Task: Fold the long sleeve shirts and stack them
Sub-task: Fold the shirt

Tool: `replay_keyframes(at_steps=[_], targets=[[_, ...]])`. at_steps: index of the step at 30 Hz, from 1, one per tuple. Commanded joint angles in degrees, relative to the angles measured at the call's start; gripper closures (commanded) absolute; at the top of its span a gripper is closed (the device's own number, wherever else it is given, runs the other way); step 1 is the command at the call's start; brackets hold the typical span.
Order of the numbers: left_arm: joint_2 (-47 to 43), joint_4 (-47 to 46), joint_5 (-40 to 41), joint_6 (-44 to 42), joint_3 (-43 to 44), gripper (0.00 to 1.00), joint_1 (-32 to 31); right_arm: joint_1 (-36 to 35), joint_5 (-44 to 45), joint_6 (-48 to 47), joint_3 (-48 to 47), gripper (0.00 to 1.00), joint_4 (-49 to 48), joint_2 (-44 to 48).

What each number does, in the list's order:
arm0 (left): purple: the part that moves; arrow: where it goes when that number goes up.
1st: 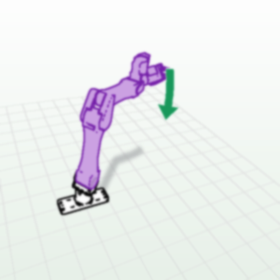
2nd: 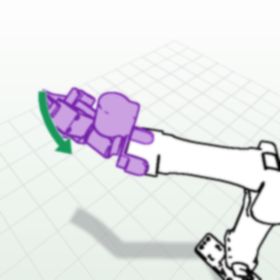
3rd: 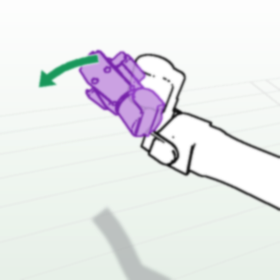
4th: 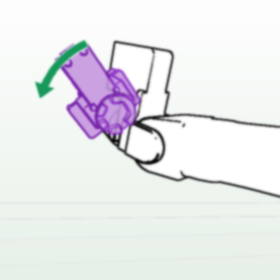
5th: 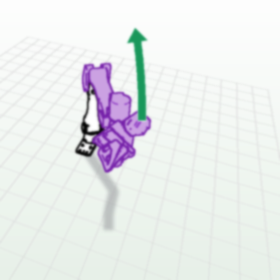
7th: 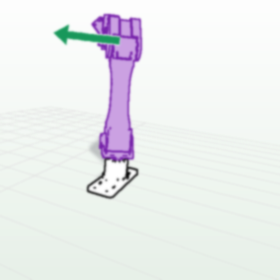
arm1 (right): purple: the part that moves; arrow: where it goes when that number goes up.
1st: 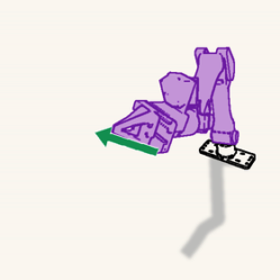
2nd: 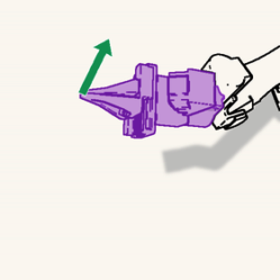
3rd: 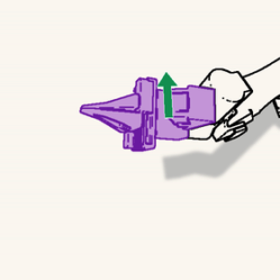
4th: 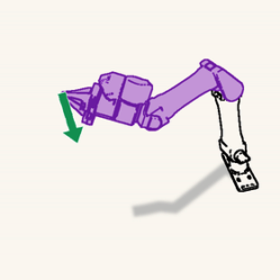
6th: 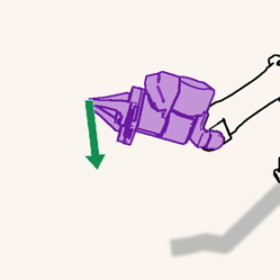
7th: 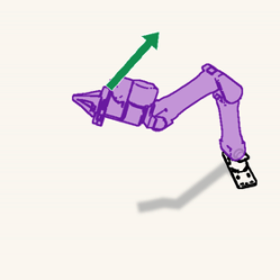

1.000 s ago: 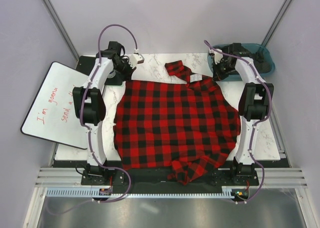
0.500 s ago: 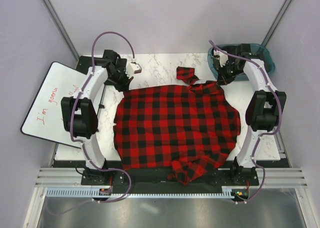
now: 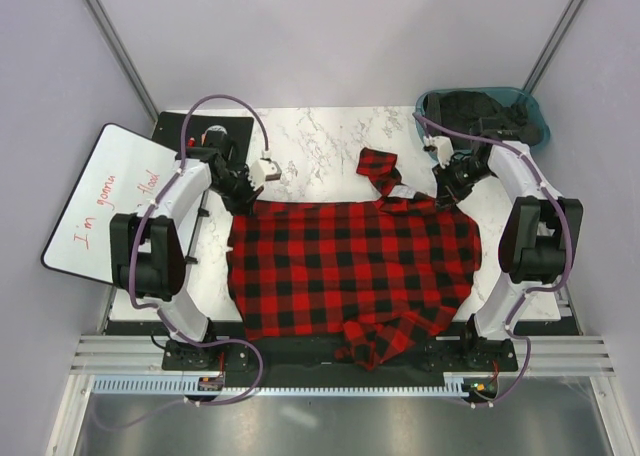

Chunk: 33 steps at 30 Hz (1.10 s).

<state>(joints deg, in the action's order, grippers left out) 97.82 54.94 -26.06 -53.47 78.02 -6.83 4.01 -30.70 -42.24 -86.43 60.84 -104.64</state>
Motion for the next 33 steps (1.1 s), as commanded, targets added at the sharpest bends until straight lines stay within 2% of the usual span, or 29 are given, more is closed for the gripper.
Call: replay_keyframes(at_steps=[1, 3, 6, 8, 11, 12, 15, 17, 20, 23, 25, 28, 32, 33], targets=[[-1.2, -4.7, 0.2, -2.6, -5.4, 0.98, 0.2, 0.3, 1.6, -3.0, 4.2, 1.0, -1.0, 0.9], [-0.4, -5.9, 0.9, -2.6, -7.5, 0.98, 0.1, 0.3, 1.6, -3.4, 5.6, 0.99, -1.2, 0.2], [-0.3, -6.6, 1.4, -3.7, -9.7, 0.96, 0.1, 0.3, 2.3, -4.3, 7.3, 0.89, -1.2, -0.4], [-1.2, -6.3, 1.5, -4.8, -11.1, 0.93, 0.0, 0.4, 2.8, -6.3, 7.1, 0.74, 0.7, -0.9], [-3.1, -3.7, 0.6, -5.4, -10.3, 0.8, 0.1, 0.6, 0.9, -8.2, 4.0, 0.63, 6.4, -0.7], [-3.5, -3.0, 0.2, -5.2, -9.6, 0.71, 0.1, 0.8, 0.8, -7.9, 2.9, 0.59, 7.0, -0.6], [-3.6, -1.7, -3.1, -1.6, -5.3, 0.61, 0.1, 1.4, 0.2, -4.9, -1.5, 0.53, 8.1, -1.9], [-2.7, -2.0, -4.8, 0.6, -3.3, 0.59, -0.7, 1.4, -2.2, -2.5, -4.6, 0.55, 8.5, -4.2], [-0.4, -5.3, -3.1, 5.2, -3.4, 0.56, -2.0, 1.0, -4.3, 3.4, -6.5, 0.56, 7.1, -6.7], [2.4, -9.1, -3.8, 9.7, -2.9, 0.55, -2.2, 0.0, -4.7, 8.1, -5.6, 0.53, 3.3, -7.4], [3.9, -9.9, -5.0, 11.5, -2.0, 0.55, -3.2, -0.8, -4.5, 10.1, -5.0, 0.48, 1.2, -8.1], [6.4, -10.2, -4.4, 12.3, -2.3, 0.54, -6.0, -2.2, -3.4, 11.1, -4.3, 0.41, -0.5, -10.0], [7.6, -10.7, -3.6, 12.4, -4.5, 0.55, -8.9, -3.0, -3.6, 11.0, -3.6, 0.41, -0.5, -11.8], [7.5, -10.9, -3.4, 12.7, -5.5, 0.55, -9.3, -3.3, -3.6, 11.0, -3.2, 0.44, -0.5, -11.9]])
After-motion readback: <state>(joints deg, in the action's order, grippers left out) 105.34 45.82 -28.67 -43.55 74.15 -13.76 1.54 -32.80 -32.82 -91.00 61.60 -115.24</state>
